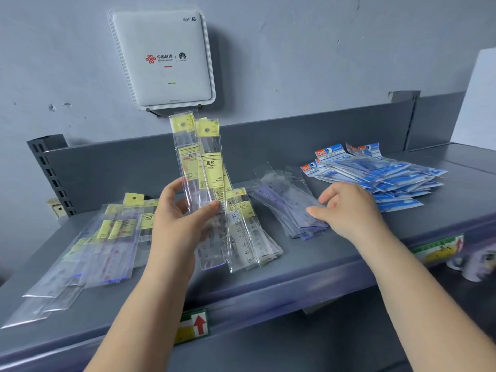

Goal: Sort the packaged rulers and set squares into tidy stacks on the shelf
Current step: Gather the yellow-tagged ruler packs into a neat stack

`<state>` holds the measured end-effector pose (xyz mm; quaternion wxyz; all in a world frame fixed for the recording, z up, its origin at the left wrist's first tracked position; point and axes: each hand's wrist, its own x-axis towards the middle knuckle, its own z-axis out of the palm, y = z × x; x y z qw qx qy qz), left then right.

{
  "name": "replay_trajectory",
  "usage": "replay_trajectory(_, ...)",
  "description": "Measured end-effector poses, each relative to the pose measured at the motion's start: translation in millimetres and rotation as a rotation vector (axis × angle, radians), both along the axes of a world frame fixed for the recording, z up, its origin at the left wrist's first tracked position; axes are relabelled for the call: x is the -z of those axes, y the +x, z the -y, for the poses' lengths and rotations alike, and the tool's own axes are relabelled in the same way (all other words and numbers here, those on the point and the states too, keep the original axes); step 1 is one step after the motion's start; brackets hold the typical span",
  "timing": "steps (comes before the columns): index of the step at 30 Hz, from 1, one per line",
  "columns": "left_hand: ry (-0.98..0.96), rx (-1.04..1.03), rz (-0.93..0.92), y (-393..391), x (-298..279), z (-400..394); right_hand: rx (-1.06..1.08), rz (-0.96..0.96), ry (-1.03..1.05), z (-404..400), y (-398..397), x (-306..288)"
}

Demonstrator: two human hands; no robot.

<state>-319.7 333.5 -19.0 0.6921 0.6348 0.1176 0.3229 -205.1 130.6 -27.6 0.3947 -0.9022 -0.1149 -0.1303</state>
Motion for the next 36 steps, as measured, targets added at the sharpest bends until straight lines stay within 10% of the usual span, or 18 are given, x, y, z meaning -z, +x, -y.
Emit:
replay_trajectory(9,0.008,0.010,-0.002,-2.5,-0.2,0.3,-0.051,0.259,-0.016,-17.6,-16.6,-5.6)
replay_trajectory(15,0.008,0.003,0.040,-6.8,-1.6,2.6,-0.474,0.099,0.159,-79.1,-65.8,-14.4)
replay_trajectory(36,-0.013,0.037,-0.018,-15.6,-2.3,-9.8,-0.483,-0.100,0.447,-101.9,-60.1,-11.7)
